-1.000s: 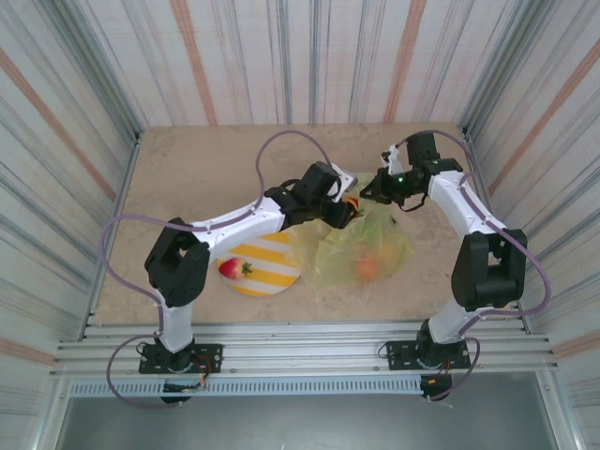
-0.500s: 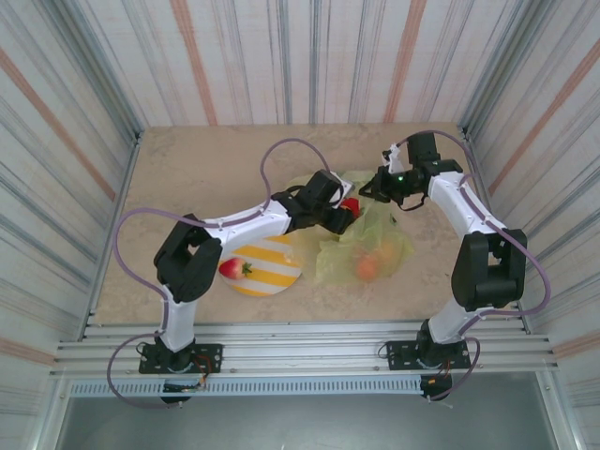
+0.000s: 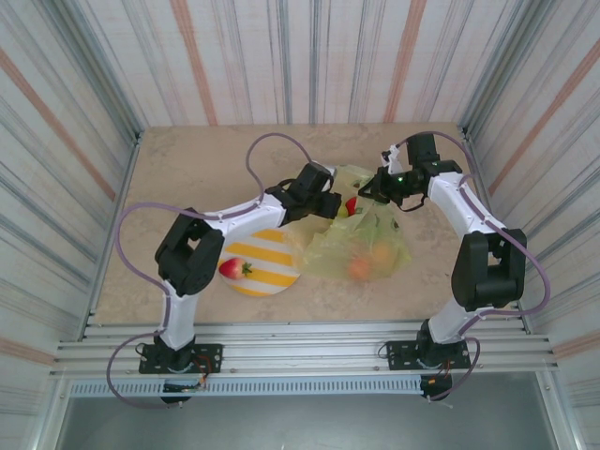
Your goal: Place the fruits into the plastic bag
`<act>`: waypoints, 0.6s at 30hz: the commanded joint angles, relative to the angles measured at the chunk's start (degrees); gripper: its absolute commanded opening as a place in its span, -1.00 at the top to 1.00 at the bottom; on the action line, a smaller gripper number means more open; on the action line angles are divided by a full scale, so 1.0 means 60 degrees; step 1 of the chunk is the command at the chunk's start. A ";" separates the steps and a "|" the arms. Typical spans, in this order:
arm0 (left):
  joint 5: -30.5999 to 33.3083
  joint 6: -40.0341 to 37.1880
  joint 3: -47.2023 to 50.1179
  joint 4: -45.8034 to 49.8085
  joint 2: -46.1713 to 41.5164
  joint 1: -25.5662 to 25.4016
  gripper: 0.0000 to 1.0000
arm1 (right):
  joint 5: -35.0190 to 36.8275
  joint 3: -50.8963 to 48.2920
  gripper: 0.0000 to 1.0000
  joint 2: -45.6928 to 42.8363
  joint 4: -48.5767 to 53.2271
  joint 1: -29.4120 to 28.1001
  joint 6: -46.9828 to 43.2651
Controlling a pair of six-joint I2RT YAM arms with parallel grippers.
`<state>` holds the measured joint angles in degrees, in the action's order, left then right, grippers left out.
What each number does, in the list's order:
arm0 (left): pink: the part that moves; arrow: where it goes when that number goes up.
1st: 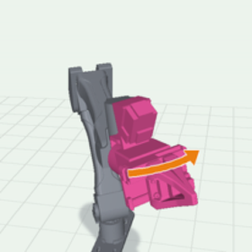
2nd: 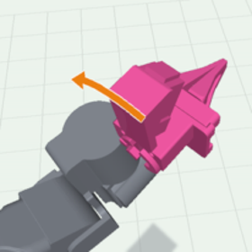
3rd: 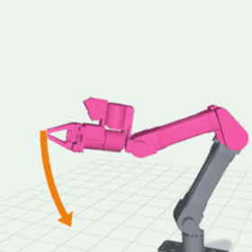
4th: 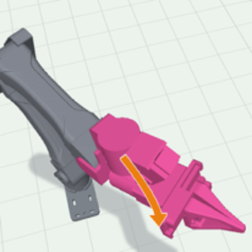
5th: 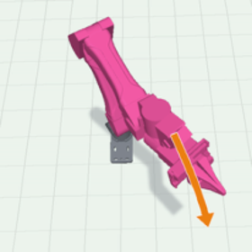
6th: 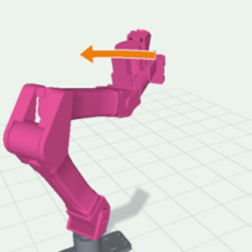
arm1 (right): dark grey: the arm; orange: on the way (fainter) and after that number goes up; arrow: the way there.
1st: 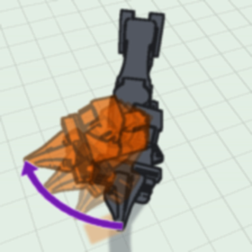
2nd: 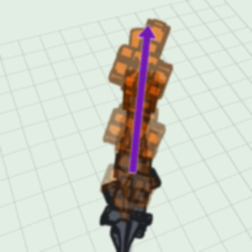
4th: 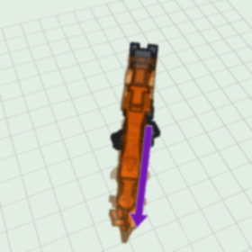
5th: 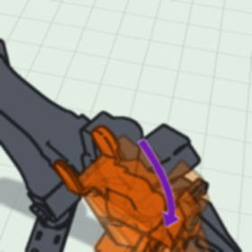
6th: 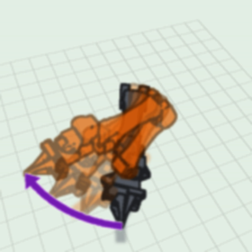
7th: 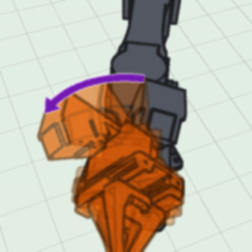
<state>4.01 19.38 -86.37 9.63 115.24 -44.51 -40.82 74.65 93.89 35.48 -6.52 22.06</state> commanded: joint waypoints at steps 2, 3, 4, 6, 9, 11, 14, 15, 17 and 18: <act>0.0059 0.0140 -0.0512 -0.0145 0.0414 -0.0111 -0.54 | -0.0199 -0.0160 1.00 -0.0031 -0.0011 -0.0072 -0.0015; 0.0079 0.0140 -0.0547 -0.0103 0.0421 -0.0111 -0.55 | -0.0199 -0.0160 1.00 -0.0015 -0.0011 -0.0070 -0.0015; 0.0125 0.0120 -0.0548 -0.0096 0.0396 -0.0112 -0.57 | -0.0206 -0.0166 1.00 -0.0034 -0.0011 -0.0071 -0.0030; 0.0173 0.0054 -0.0504 -0.0089 0.0278 -0.0111 -0.62 | -0.0204 -0.0177 1.00 -0.0033 -0.0011 -0.0057 -0.0039; 0.0111 -0.0003 -0.0379 -0.0074 0.0028 -0.0110 -0.68 | -0.0217 -0.0201 1.00 -0.0015 -0.0011 -0.0055 -0.0046; 0.0031 -0.0004 -0.0264 -0.0059 -0.0165 -0.0111 -0.71 | -0.0228 -0.0196 1.00 0.0007 -0.0011 -0.0055 -0.0046; -0.0180 0.0022 0.0016 -0.0071 -0.0539 -0.0111 -0.73 | -0.0229 -0.0227 1.00 0.0012 -0.0011 -0.0042 -0.0074; -0.0269 0.0030 0.0132 -0.0071 -0.0711 -0.0110 -0.73 | -0.0214 -0.0226 1.00 -0.0011 -0.0011 -0.0025 -0.0089; -0.0504 0.0067 0.0420 -0.0085 -0.1075 -0.0111 -0.73 | -0.0214 -0.0247 1.00 -0.0009 0.0003 0.0011 -0.0111; -0.0649 0.0079 0.0610 -0.0128 -0.1278 -0.0111 -0.73 | -0.0206 -0.0269 1.00 -0.0018 0.0015 0.0027 -0.0122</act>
<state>2.59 19.57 -84.99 9.10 112.92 -45.08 -40.84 74.06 93.89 35.05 -6.48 22.02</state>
